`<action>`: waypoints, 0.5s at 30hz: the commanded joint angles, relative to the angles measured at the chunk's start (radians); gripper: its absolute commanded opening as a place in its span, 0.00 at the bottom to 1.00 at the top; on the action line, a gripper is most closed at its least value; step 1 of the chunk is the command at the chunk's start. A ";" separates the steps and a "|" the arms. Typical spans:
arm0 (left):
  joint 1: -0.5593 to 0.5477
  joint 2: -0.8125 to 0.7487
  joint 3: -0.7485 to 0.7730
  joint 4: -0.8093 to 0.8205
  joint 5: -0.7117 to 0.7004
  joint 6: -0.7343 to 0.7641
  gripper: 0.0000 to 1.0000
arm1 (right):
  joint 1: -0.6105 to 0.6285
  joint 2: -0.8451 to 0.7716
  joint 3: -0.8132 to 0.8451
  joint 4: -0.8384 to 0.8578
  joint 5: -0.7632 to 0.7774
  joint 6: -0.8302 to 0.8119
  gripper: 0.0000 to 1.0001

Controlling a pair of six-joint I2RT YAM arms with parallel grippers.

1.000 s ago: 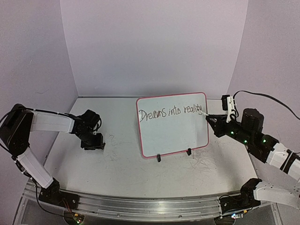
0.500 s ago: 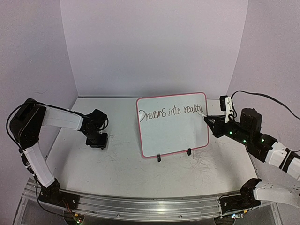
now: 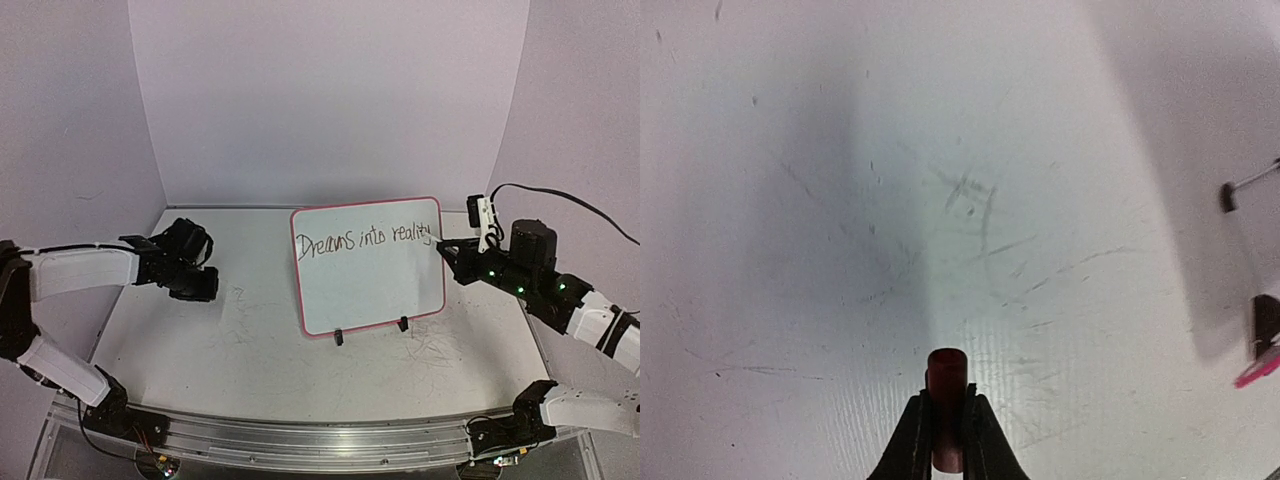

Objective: Write a sentence on the whiteboard
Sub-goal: Insert the pen cap into the whiteboard marker.

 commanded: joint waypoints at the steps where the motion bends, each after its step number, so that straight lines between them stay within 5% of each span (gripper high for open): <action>1: -0.006 -0.222 0.086 0.017 0.025 0.076 0.02 | -0.002 0.006 0.104 -0.037 -0.065 0.019 0.00; 9: -0.192 -0.315 0.274 0.062 0.141 0.513 0.00 | -0.002 0.121 0.193 -0.066 -0.267 0.085 0.00; 15: -0.307 -0.347 0.199 0.207 0.189 0.818 0.00 | 0.054 0.210 0.247 -0.047 -0.375 0.168 0.00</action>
